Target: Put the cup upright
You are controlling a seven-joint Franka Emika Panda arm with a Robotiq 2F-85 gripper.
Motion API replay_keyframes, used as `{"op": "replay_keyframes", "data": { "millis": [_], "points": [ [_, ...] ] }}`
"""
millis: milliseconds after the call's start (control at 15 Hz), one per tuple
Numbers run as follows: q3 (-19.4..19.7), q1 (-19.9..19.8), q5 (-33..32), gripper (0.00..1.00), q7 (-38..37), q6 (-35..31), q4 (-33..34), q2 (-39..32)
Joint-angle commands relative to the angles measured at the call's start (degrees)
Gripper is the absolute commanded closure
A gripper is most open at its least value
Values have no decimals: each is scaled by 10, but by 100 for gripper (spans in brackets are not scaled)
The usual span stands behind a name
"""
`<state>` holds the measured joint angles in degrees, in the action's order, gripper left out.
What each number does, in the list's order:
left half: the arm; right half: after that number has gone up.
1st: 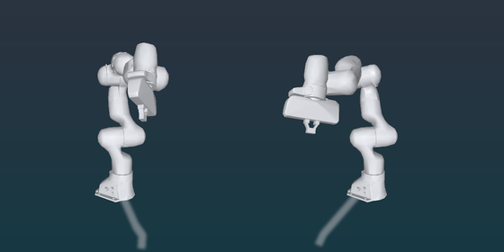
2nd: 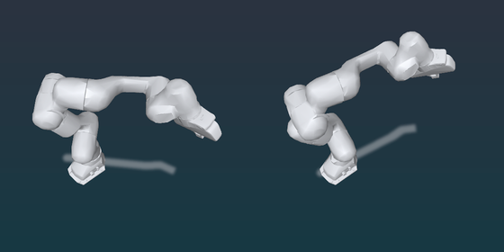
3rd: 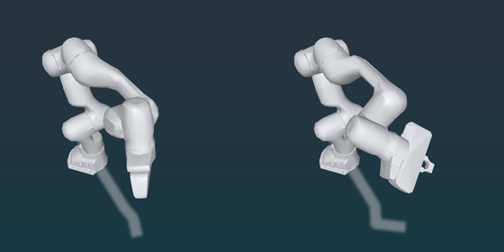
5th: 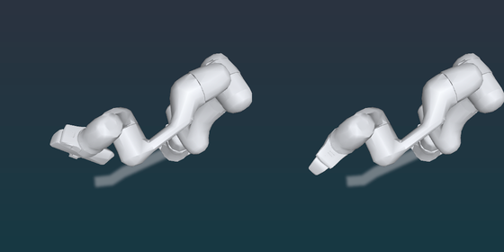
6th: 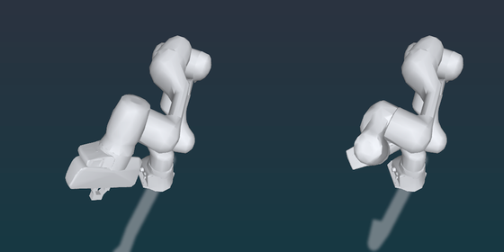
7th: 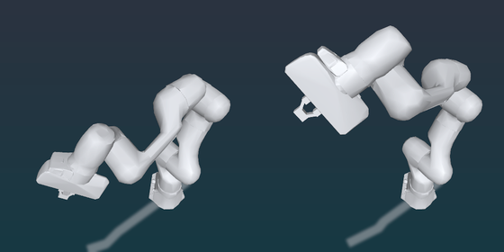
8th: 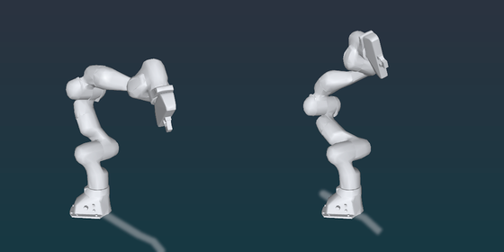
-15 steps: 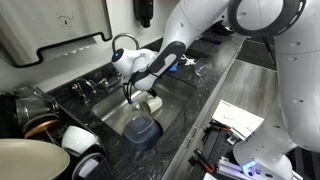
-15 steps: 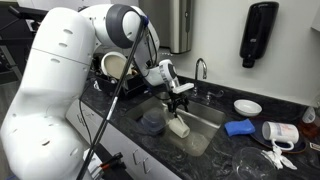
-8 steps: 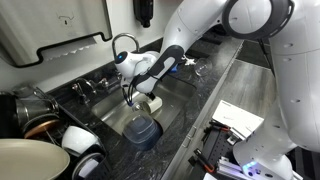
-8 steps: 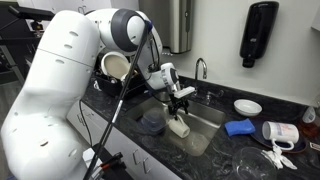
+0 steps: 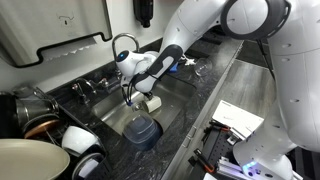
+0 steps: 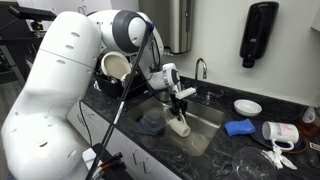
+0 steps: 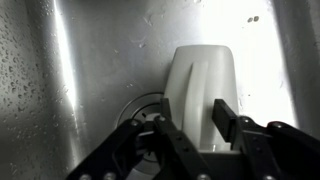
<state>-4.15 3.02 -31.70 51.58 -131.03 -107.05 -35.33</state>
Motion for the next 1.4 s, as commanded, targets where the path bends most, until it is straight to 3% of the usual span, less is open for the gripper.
{"op": "replay_keyframes", "data": {
  "millis": [0, 200, 467, 667, 1133, 1333],
  "points": [
    [-6, 0, 20, 83, 19, 12, -1, -2],
    [-7, 3, 30, 99, 26, 30, 1, -1],
    [-9, 4, 36, 96, 27, 29, -5, 5],
    [-11, -8, 38, 96, 17, -26, -45, 25],
    [-2, -66, 27, 96, -52, -276, -222, 91],
    [31, -69, 23, 96, -66, -398, -294, 112]
  ]
}}
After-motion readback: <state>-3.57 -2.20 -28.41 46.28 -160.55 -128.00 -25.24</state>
